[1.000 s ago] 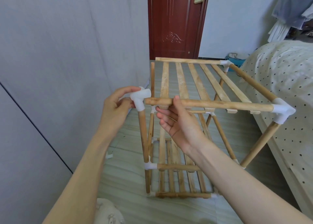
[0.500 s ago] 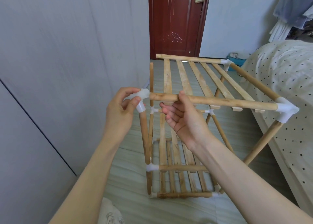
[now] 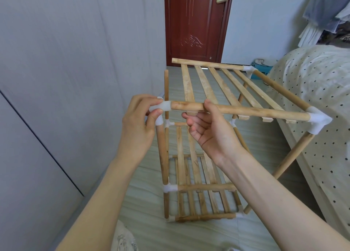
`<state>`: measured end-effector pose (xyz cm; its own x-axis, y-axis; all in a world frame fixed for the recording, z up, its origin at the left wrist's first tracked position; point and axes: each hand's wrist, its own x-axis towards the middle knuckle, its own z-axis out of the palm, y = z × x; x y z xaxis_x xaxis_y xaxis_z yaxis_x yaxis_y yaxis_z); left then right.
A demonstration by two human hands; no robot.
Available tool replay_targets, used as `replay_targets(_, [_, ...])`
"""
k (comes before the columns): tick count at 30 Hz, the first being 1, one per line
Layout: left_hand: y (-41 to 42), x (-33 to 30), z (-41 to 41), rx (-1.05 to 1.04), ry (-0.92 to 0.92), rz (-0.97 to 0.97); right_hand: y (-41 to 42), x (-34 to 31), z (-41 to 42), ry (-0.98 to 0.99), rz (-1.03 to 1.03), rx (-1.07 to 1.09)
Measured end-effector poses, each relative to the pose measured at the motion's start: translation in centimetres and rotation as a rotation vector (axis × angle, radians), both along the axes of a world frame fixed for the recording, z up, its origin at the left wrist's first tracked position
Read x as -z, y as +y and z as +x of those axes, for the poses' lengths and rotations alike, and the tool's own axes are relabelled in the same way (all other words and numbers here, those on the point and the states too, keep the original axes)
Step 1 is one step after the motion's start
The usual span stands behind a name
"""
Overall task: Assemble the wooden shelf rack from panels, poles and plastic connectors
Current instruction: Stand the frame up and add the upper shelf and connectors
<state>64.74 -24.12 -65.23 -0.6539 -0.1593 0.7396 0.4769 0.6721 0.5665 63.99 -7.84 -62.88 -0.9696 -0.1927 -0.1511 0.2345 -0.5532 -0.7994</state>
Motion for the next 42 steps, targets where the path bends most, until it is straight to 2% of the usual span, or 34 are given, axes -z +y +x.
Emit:
replay_targets(9, [0.4,0.2,1.2,-0.019,0.045,-0.04,-0.2,0.3,0.5,0.026,0.068,0.015])
replay_targets(16, [1.2,0.6,1.8,0.025,0.071,-0.245,0.1,0.1,0.6,-0.002,0.048,0.026])
replay_targets(26, [1.8,1.0,2.1,-0.045,0.06,-0.282,-0.7,0.4,1.4,-0.003,0.201,0.013])
replay_targets(29, [2.5,1.5,1.8,-0.038,0.011,-0.257,-0.3,0.0,1.5,0.038,0.383,-0.017])
replay_targets(32, [2.8,2.1,1.4,0.072,-0.084,-0.193,0.8,-0.4,1.6,0.187,0.787,0.006])
replay_targets(34, [2.0,2.4,1.0,0.135,-0.13,-0.099,1.3,-0.4,1.7,0.354,0.93,0.127])
replay_targets(36, [0.7,2.5,1.0,0.222,-0.245,0.034,1.5,-0.6,1.8,0.607,1.024,0.318])
replay_targets(38, [-0.3,2.7,1.2,0.3,-0.361,0.082,1.3,-0.9,1.7,0.917,1.19,0.458])
replay_targets(40, [-0.6,3.1,1.4,0.365,-0.373,0.099,0.5,-1.1,1.5,1.107,1.398,0.382])
replay_targets(42, [-0.7,3.0,1.5,0.406,-0.349,0.104,-0.1,-1.0,1.0,1.16,1.576,0.153])
